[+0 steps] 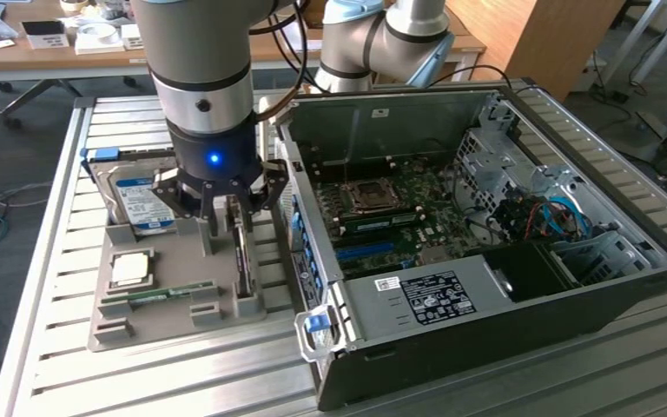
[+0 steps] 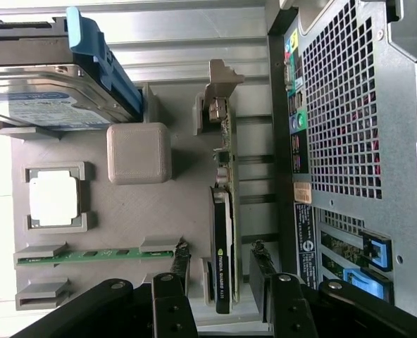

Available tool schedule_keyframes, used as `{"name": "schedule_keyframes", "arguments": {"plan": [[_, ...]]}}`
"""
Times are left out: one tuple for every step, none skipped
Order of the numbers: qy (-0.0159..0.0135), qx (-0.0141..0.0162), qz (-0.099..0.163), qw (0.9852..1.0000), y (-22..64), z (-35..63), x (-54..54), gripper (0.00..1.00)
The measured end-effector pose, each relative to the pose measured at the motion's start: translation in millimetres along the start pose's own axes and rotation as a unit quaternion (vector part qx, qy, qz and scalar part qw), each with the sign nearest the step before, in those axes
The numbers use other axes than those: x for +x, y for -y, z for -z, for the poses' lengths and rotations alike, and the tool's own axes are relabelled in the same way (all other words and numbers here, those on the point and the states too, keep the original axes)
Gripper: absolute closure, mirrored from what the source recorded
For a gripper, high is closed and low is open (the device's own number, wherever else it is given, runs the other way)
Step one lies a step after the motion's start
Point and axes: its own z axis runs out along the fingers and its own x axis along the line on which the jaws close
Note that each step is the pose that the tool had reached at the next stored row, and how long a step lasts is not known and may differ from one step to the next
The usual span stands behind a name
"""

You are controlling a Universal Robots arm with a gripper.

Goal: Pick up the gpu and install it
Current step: 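Pick up the gpu and move the gpu toward the slot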

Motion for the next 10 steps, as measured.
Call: {"name": "schedule_keyframes", "arguments": {"plan": [[0.0000, 0.0000, 0.000, 1.0000, 0.0, 0.0, 0.0, 0.53], [0.0000, 0.0001, 0.000, 1.0000, 0.0, 0.0, 0.0, 0.53], [-0.0001, 0.0001, 0.000, 1.0000, 0.0, -0.1, 0.0, 0.53], [0.0000, 0.0000, 0.000, 1.0000, 0.0, -0.1, 0.0, 0.53], [0.0000, 0.0000, 0.000, 1.0000, 0.0, -0.2, 0.0, 0.53], [0.0000, 0.0000, 0.000, 1.0000, 0.0, -0.2, 0.0, 0.53], [0.0000, 0.0000, 0.000, 1.0000, 0.0, -0.1, 0.0, 0.53], [0.0000, 0.0000, 0.000, 1.0000, 0.0, -0.2, 0.0, 0.53], [0.0000, 0.0000, 0.000, 1.0000, 0.0, -0.3, 0.0, 0.53], [0.0001, -0.0001, 0.000, 1.0000, 0.0, -0.8, 0.0, 0.53]]}}
